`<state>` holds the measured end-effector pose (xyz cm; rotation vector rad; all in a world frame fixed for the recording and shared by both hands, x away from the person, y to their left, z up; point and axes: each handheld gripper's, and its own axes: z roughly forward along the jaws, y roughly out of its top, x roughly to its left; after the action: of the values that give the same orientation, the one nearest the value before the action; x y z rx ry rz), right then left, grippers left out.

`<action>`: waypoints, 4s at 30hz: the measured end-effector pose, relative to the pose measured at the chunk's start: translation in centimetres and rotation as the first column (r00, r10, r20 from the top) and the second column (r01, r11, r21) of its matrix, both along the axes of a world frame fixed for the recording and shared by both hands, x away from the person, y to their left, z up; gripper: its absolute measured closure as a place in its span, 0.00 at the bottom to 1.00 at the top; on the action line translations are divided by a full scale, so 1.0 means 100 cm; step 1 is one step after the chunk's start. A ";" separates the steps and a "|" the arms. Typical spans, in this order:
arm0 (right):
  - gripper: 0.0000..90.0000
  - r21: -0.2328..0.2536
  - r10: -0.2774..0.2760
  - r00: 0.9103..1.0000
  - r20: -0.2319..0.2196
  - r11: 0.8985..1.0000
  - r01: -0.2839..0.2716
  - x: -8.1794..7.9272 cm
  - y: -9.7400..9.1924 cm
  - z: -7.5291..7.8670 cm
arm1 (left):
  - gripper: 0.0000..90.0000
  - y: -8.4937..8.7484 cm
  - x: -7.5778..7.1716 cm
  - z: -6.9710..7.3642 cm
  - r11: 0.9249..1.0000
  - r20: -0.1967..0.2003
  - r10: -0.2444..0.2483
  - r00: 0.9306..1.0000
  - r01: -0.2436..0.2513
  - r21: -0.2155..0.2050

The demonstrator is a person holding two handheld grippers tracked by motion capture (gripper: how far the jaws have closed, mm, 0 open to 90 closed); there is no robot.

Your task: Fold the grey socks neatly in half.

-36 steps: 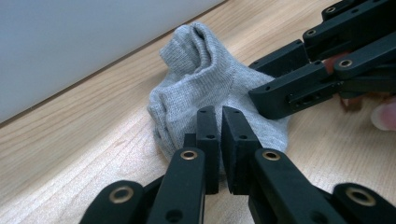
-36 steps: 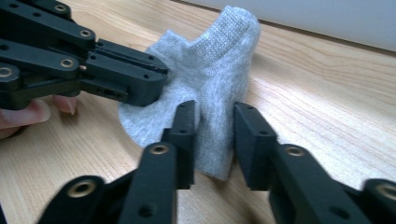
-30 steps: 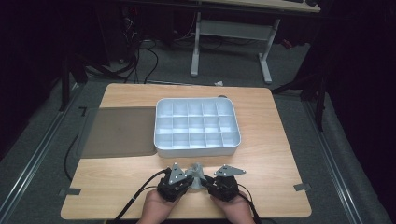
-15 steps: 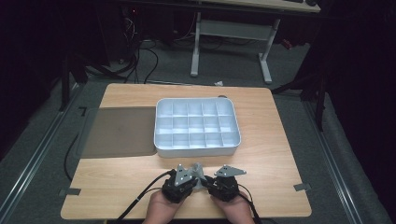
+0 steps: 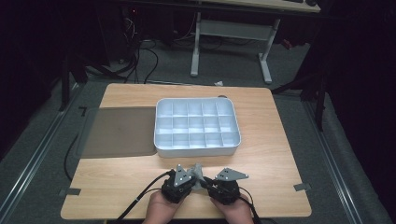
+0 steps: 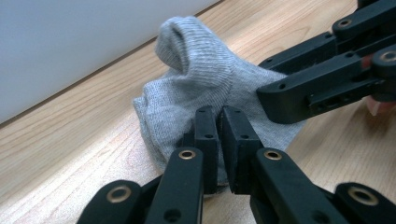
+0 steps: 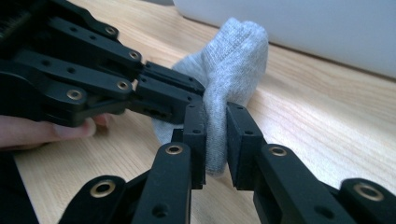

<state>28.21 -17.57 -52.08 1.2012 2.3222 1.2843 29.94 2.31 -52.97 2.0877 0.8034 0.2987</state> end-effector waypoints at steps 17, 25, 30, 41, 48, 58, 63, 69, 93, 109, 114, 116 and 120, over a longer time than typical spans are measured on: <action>0.73 -0.046 -0.102 0.995 0.020 0.994 0.103 0.017 -0.020 0.000 | 0.95 0.002 -0.004 0.003 1.000 0.039 0.005 0.999 -0.004 -0.029; 0.93 -0.084 -0.105 0.994 -0.028 0.991 0.103 0.017 -0.013 -0.007 | 0.96 0.002 0.001 0.000 1.000 0.032 0.029 0.999 -0.029 -0.007; 0.96 -0.086 -0.086 0.995 -0.042 0.993 0.083 0.016 -0.008 -0.010 | 0.96 0.001 0.002 -0.002 1.000 0.028 0.024 0.999 -0.024 -0.001; 1.00 -0.045 -0.042 0.999 -0.016 0.998 0.041 0.016 0.002 -0.005 | 0.98 0.000 0.001 -0.002 1.000 0.029 0.021 0.999 -0.021 0.007; 1.00 -0.003 0.024 0.999 0.046 1.000 -0.023 0.008 0.012 0.004 | 0.99 -0.001 0.001 -0.002 1.000 0.032 0.026 0.999 -0.027 0.015; 1.00 -0.013 0.003 0.999 0.048 1.000 -0.002 0.009 0.009 0.002 | 0.94 0.001 0.002 -0.001 0.999 0.008 0.031 1.000 -0.030 -0.013; 1.00 -0.074 -0.052 0.998 0.032 0.996 0.054 0.013 0.008 -0.005 | 0.87 0.003 0.004 0.000 0.999 -0.011 0.029 1.000 -0.029 -0.046; 0.99 -0.073 -0.055 0.998 0.036 0.996 0.058 0.013 0.006 -0.004 | 0.69 0.030 0.008 0.016 0.970 -0.067 0.066 0.996 -0.079 -0.230; 0.99 -0.030 -0.044 0.998 0.038 0.999 0.045 0.007 0.004 0.001 | 0.90 0.013 0.005 0.003 0.997 -0.061 0.059 0.996 -0.061 -0.046; 0.99 -0.015 -0.041 0.998 0.054 0.999 0.042 0.002 0.004 0.005 | 1.00 -0.005 -0.003 0.003 1.000 -0.032 0.002 0.999 -0.002 -0.009; 0.99 -0.012 -0.046 0.997 0.059 0.999 0.047 0.001 0.002 0.007 | 1.00 -0.009 -0.006 0.002 1.000 -0.027 -0.025 0.999 0.025 0.000; 0.99 -0.013 -0.046 0.997 0.062 0.999 0.047 0.001 0.001 0.007 | 1.00 -0.010 -0.006 0.002 0.999 -0.024 -0.033 0.999 0.033 0.007; 0.99 -0.010 -0.043 0.997 0.065 0.999 0.044 -0.001 0.002 0.008 | 1.00 -0.012 -0.007 0.001 0.999 -0.023 -0.044 0.999 0.044 0.018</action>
<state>28.09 -17.38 -51.33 1.1826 2.2427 1.2746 29.26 1.13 -52.84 2.1269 0.7699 0.2598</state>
